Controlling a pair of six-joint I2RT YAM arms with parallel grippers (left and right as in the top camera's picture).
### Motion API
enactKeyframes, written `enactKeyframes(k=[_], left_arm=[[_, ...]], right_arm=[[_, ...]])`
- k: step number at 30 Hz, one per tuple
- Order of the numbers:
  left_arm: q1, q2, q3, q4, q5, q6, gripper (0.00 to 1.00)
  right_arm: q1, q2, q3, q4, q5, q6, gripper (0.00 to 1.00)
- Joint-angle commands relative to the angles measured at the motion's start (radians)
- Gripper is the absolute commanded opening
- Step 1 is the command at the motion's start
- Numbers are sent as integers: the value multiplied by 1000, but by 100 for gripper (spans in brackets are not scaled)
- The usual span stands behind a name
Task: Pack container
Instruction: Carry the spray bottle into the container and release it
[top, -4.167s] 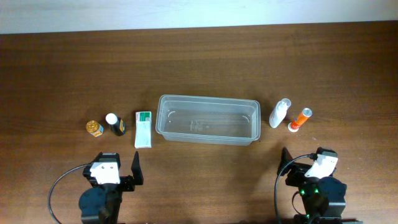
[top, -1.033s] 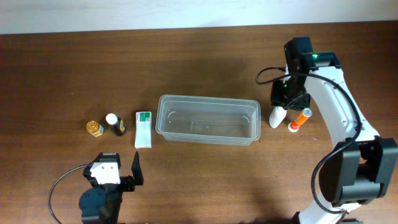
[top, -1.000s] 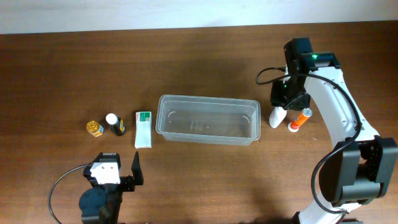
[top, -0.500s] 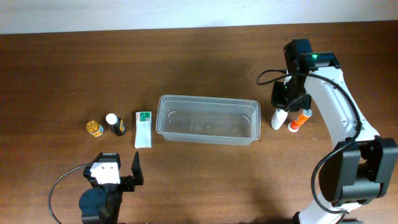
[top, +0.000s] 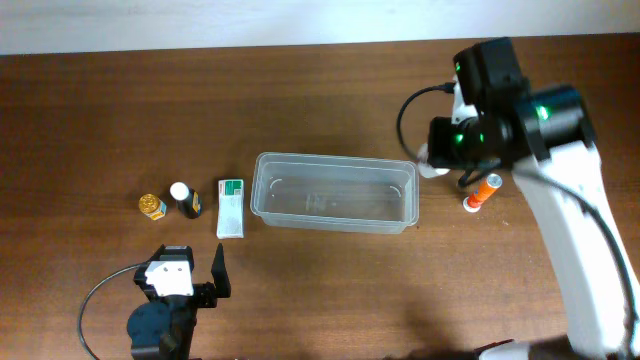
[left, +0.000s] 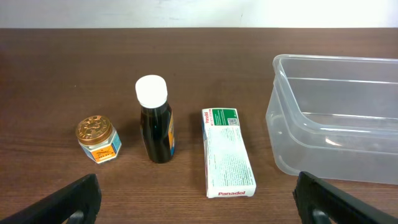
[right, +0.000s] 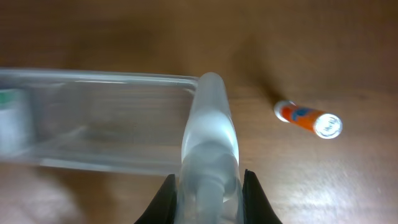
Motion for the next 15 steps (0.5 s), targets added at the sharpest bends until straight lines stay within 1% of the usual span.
enactKeyframes(k=[1,7,11,15], left_arm=[[-3,-10,-5,2,-6,-10,100],[-3,-10,-5,2,-6,-10,100],[-3,-10,-5,2,-6,-10,100],[-3,-10,-5,2,-6,-10,100]], right_arm=[[71,-43,20,0,6,36,4],[148,34,-16,17,10,98,4],[154,126,-74,48,6,137,4],[153,220,-102,58,6,141,4]])
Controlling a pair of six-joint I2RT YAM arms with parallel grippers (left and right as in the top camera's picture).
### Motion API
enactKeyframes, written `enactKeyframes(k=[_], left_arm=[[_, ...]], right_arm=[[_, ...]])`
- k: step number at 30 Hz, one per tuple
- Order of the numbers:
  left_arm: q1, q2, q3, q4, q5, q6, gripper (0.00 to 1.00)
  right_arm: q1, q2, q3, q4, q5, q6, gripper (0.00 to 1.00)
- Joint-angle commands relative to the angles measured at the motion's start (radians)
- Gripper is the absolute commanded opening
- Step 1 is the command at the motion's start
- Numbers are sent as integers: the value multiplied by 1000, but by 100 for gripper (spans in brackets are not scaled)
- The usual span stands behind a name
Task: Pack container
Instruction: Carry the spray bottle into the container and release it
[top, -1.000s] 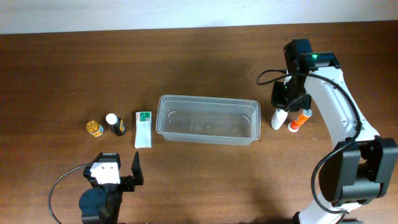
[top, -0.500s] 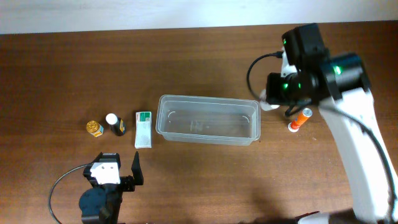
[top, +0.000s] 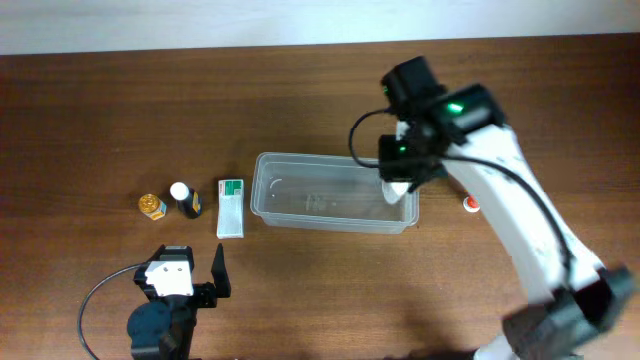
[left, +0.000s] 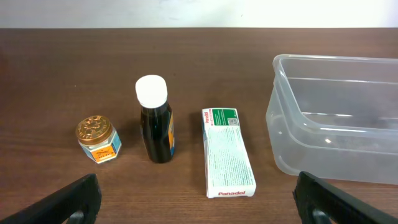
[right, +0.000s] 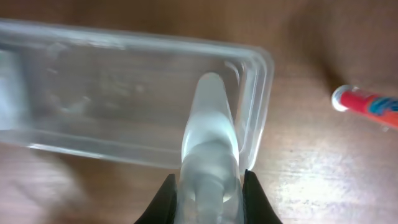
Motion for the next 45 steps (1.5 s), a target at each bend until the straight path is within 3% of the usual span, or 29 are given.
enactKeyframes(k=[1,12,22,26,32,35,42,45], left_arm=[[-3,-10,-5,2,-6,-10,100],[-3,-10,-5,2,-6,-10,100],[-3,-10,-5,2,-6,-10,100],[-3,-10,-5,2,-6,-10,100],[-3,-10,-5,2,-6,-10,100],[-3,-10,-5,2,-6,-10,100],[-3,-10,-5,2,-6,-10,100],[-3,-10,-5,2,-6,-10,100]], right_arm=[[6,59,-23,19,10,33,4],[5,127,-165,181,39,58,5],[5,76,-174,190,126,54,23],[5,0,-167,180,144,17,45],[-8,-199,-152,150,194,-3,70],[-48,-287,-152,141,196,-3,77],[-284,-333,-161,78,185,-3,78],[-378,-294,-199,74,185,-3,72]])
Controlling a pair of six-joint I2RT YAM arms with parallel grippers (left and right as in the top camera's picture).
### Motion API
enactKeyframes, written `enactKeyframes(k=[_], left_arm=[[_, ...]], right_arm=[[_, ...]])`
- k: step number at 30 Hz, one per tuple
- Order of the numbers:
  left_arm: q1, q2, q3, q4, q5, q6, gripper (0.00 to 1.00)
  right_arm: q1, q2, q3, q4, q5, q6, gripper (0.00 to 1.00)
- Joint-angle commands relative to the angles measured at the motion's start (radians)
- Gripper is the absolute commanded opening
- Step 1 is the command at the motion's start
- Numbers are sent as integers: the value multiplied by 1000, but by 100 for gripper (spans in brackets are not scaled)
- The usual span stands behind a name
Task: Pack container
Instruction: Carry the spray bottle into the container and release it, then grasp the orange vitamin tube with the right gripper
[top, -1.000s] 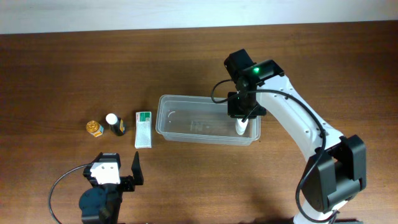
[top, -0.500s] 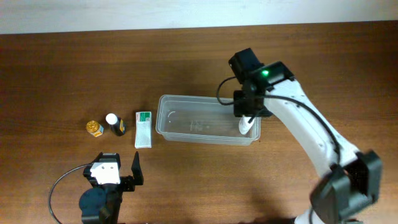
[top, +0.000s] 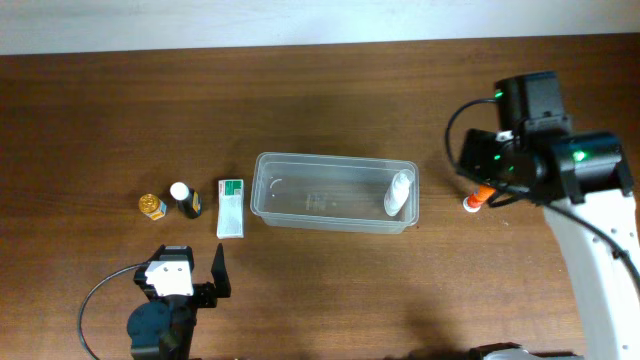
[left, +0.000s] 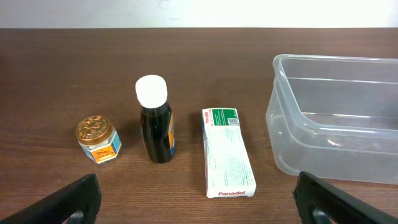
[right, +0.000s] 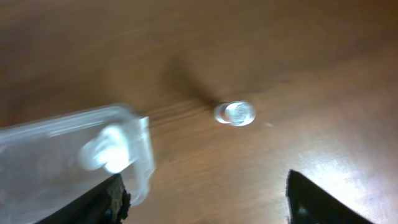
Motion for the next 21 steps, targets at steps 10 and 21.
enactKeyframes(k=[10,21], left_arm=[[-3,-10,-5,2,-6,-10,100],[-3,-10,-5,2,-6,-10,100]], right_arm=[[-206,254,-109,30,-97,-77,55],[-208,283,-109,61,-124,-111,54]])
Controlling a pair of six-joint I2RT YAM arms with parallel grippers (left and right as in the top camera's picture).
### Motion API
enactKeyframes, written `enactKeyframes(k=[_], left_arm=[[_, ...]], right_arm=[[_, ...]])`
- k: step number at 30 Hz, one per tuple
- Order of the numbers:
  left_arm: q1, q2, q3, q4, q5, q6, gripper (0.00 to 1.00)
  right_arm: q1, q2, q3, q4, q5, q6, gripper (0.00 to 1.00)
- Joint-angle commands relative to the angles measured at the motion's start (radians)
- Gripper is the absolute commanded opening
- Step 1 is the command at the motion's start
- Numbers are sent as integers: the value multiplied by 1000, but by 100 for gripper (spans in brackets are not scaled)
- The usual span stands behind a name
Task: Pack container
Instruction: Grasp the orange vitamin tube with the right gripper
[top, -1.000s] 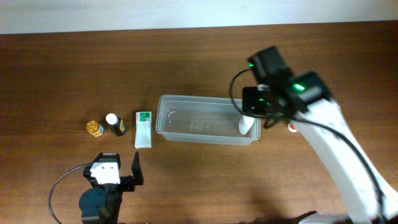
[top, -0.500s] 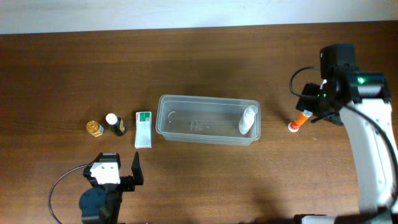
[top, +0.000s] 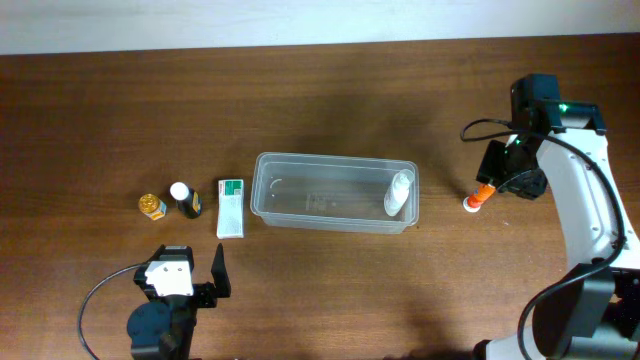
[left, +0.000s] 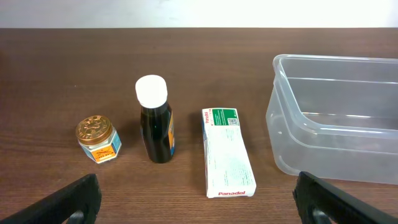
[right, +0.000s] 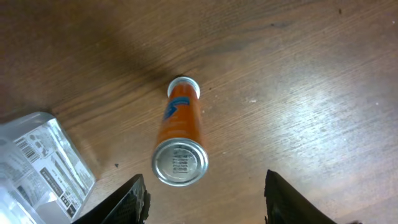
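Note:
The clear plastic container (top: 333, 215) sits mid-table with a translucent white bottle (top: 398, 193) lying at its right end. An orange tube (top: 481, 195) with a white cap lies on the wood just right of it. My right gripper (top: 497, 174) hovers over that tube, open. In the right wrist view the tube (right: 182, 140) points its silver end up at the camera, slightly left of the middle of the gripper (right: 205, 208). My left gripper (top: 190, 278) rests open near the front left, facing the items (left: 196, 208).
Left of the container stand a Panadol box (top: 231, 207), a dark bottle with a white cap (top: 184, 199) and a small gold-lidded jar (top: 151, 207). A printed clear plastic corner (right: 37, 165) shows at the left of the right wrist view.
My right gripper, still open, has come closer over the orange tube, which now looms large between the fingers. The bottle stays in the container. The left arm has not moved.
My right gripper was shut on the translucent bottle beside the container's right end, then held it over that end. Later the bottle lay inside and the gripper was open, off toward the orange tube. Now it hangs right above the tube.

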Motion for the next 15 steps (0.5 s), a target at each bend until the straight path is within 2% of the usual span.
enactKeyframes(k=[1,8,15], left_arm=[[-3,-10,-5,2,-6,-10,100],[-3,-10,-5,2,-6,-10,100],[-3,-10,-5,2,-6,-10,100]], right_arm=[[-5,3,-3,4,-26,-21,54],[-5,3,-3,22,-49,-39,53],[-5,3,-14,27,-48,-39,47]])
